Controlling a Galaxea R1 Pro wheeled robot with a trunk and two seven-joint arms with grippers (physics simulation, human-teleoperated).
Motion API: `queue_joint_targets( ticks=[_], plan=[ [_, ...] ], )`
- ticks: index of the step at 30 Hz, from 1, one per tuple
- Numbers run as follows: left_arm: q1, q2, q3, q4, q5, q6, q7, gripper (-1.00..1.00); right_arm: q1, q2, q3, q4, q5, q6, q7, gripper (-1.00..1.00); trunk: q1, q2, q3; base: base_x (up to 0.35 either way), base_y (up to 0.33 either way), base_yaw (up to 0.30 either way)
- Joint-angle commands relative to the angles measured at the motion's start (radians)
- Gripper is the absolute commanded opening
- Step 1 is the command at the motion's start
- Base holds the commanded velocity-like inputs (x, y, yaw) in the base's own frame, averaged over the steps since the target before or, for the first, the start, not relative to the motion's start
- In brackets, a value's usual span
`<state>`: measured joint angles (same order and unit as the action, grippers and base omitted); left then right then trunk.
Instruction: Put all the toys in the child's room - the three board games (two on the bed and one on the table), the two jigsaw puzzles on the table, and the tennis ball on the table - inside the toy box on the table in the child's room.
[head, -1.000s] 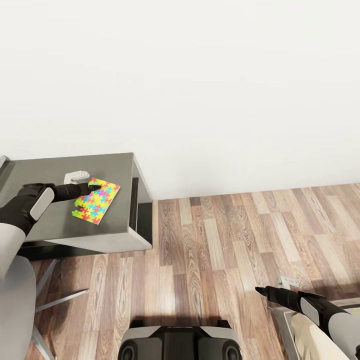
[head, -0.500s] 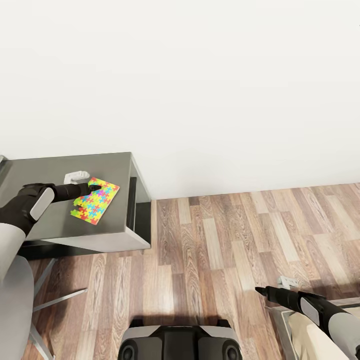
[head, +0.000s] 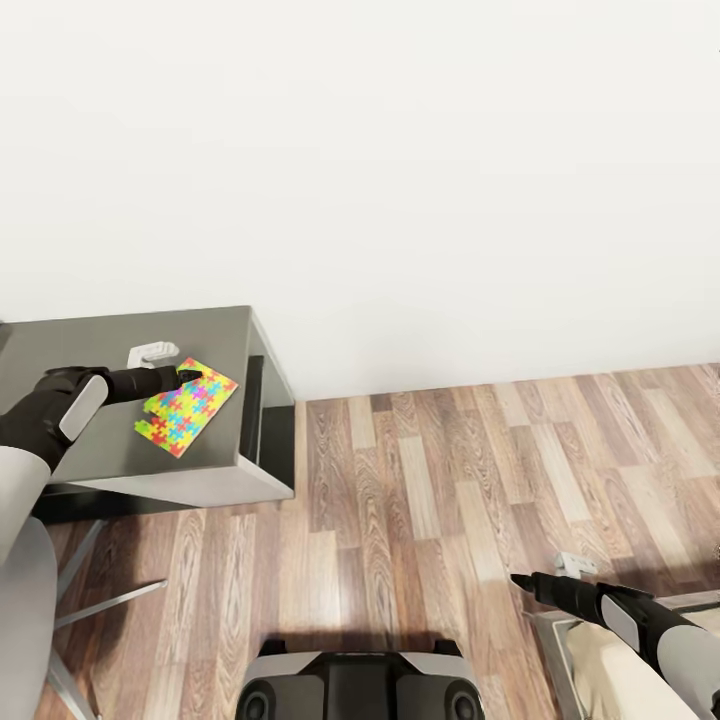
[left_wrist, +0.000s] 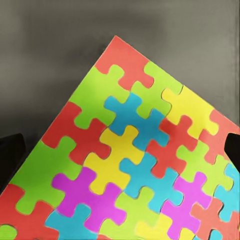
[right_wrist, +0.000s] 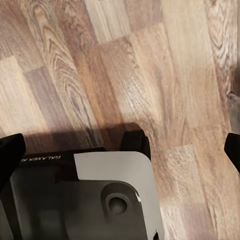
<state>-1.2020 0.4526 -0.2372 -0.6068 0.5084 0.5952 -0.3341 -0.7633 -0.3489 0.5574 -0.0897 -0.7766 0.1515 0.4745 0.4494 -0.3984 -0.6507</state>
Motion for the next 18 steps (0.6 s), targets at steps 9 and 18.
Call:
queue_joint_targets(
  ticks=[9,18],
  plan=[
    [-0.001,0.001,-0.003,-0.001,0.004,0.003,0.0,1.0,-0.001,-0.001,0.006,-0.001,-0.01,0.007,0.001,1.0,0.001,-0.002,0.005,-0.068,-0.051,-0.106],
    [-0.001,0.001,-0.004,-0.001,0.004,0.003,0.0,1.0,-0.001,-0.001,0.006,-0.001,-0.01,0.006,0.001,1.0,0.001,-0.002,0.006,-0.054,-0.025,-0.033]
  ],
)
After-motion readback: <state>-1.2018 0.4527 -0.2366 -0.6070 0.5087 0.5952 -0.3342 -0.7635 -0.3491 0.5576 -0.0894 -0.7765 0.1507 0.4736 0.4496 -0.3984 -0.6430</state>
